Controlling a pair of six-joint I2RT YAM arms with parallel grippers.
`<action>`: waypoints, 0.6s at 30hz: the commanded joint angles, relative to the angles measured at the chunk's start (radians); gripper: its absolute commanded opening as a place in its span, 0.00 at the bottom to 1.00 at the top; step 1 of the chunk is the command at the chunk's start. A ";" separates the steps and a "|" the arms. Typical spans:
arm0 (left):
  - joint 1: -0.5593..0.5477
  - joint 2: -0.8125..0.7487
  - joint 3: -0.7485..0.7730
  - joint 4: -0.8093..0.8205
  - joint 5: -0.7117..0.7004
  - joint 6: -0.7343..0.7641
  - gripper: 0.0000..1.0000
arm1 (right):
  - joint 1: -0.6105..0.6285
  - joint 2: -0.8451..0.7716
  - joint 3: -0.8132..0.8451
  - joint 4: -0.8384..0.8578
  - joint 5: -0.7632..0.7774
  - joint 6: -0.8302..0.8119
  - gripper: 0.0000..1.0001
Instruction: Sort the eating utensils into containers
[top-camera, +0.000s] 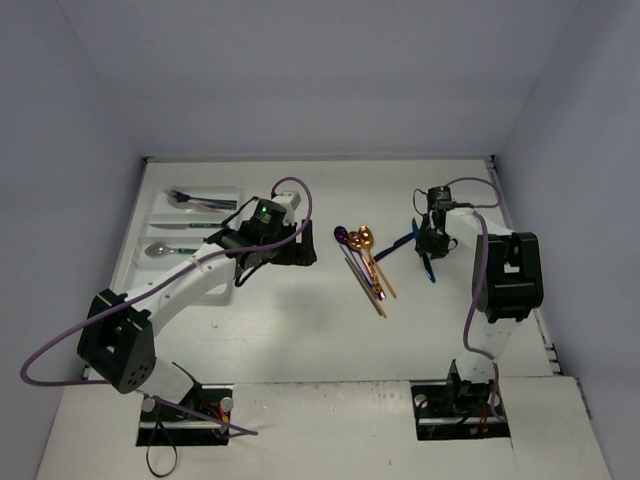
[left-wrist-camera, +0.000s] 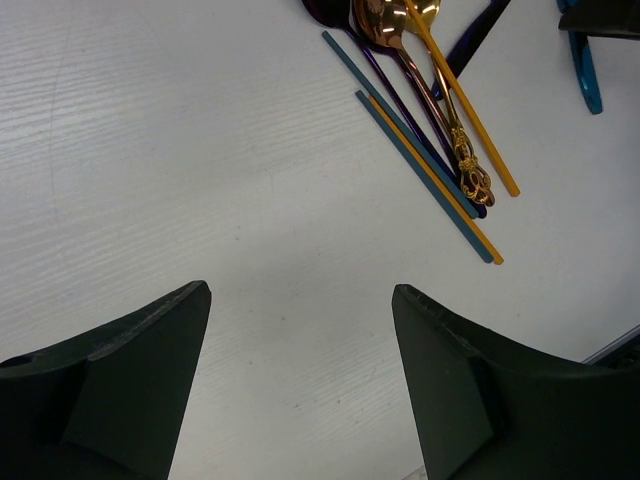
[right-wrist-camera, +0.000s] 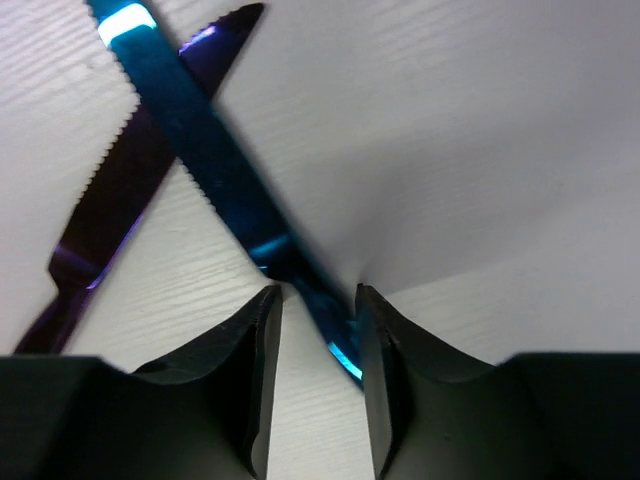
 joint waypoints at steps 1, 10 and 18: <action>-0.002 -0.013 0.063 0.022 0.020 0.013 0.72 | 0.043 0.068 -0.002 -0.018 -0.031 -0.020 0.24; -0.002 0.023 0.081 0.030 0.052 -0.026 0.72 | 0.137 0.006 -0.083 -0.018 -0.043 -0.015 0.00; -0.003 0.049 0.099 0.061 0.087 -0.068 0.72 | 0.167 -0.117 -0.126 -0.011 0.000 -0.019 0.00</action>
